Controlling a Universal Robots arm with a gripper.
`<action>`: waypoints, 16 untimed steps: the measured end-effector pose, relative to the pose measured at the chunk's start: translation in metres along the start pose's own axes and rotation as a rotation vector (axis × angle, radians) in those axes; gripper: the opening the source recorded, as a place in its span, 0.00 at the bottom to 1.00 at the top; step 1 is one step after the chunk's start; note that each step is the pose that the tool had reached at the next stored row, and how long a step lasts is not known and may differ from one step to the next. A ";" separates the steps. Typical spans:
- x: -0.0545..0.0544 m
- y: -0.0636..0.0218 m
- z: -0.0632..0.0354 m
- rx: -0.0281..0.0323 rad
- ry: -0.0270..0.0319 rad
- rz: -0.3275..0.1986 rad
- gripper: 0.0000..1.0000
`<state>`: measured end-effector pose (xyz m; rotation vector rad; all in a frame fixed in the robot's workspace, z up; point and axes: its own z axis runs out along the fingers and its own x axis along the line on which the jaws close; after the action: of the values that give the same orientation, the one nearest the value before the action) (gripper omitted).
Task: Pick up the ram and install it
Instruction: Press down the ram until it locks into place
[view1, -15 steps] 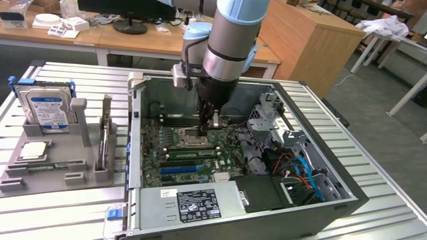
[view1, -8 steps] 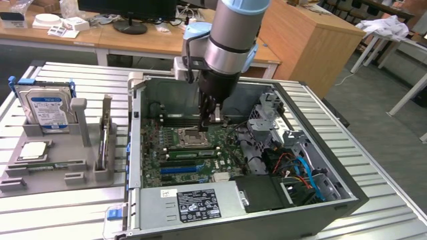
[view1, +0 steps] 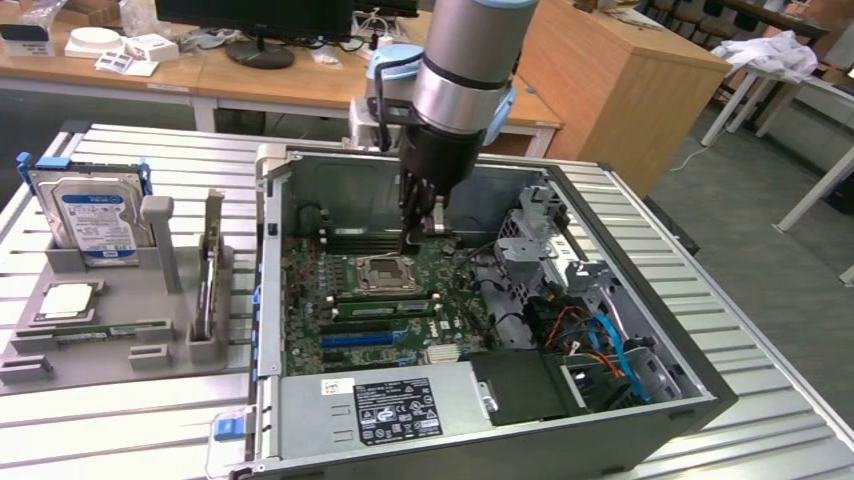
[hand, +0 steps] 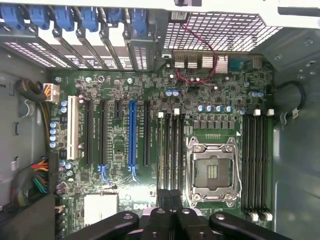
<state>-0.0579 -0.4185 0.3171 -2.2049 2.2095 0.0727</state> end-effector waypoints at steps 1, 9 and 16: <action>0.000 0.0000 -0.0013 0.0000 0.0000 0.000 0.11; 0.000 0.0002 -0.0083 0.0000 -0.0001 0.000 0.11; 0.000 0.0002 -0.0084 0.0000 0.0000 0.000 0.11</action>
<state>-0.0579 -0.4185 0.3254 -2.2049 2.2095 0.0727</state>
